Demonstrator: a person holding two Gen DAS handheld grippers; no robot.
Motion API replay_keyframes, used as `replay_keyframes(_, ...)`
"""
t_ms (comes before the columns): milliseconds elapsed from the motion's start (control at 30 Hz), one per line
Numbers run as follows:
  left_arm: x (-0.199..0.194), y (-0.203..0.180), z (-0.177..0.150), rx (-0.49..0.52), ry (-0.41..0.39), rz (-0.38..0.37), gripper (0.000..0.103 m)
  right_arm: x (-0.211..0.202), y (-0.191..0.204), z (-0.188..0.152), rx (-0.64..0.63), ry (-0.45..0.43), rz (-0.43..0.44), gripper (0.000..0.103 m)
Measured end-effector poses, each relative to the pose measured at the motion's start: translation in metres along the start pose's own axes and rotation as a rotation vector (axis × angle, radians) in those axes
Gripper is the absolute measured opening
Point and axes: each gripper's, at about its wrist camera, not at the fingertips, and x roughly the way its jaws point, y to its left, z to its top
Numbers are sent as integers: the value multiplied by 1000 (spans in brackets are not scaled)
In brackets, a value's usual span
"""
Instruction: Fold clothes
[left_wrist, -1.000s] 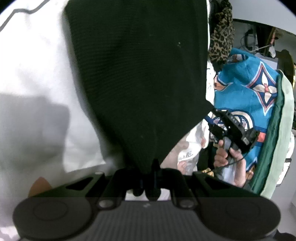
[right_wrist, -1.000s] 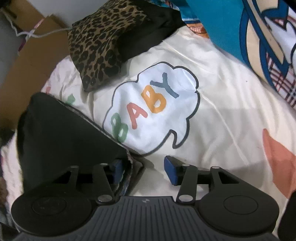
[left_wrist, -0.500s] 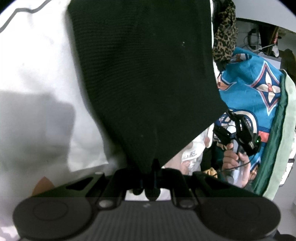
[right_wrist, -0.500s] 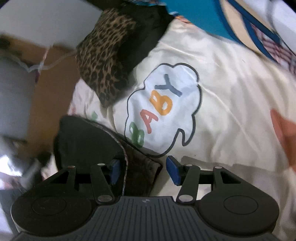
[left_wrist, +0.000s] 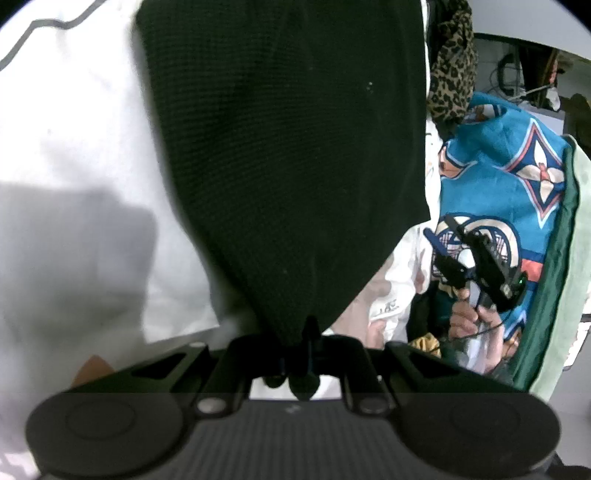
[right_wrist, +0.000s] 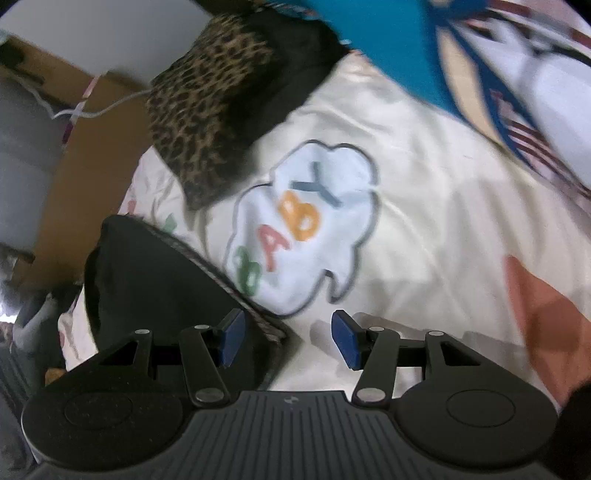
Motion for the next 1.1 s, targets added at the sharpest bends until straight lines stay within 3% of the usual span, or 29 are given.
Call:
replay_keyframes(267, -4, 0, -1, 5, 2, 4, 11, 39, 28, 8, -115, 116, 35, 59)
replay_keyframes(400, -3, 0, -1, 5, 5, 4, 11, 48, 30, 7, -162, 160, 6, 59)
replay_keyframes(500, -4, 0, -2, 4, 4, 1, 11, 50, 29, 8, -174, 201, 32, 58)
replay_keyframes(1000, -5, 1, -1, -5, 6, 9, 11, 79, 63, 5, -388, 296, 25, 57)
replay_keyframes(1033, -5, 1, -1, -5, 6, 7, 11, 79, 65, 5, -397, 305, 26, 53)
replay_keyframes(1100, -8, 0, -2, 4, 3, 3, 11, 80, 65, 2, -409, 339, 35, 25)
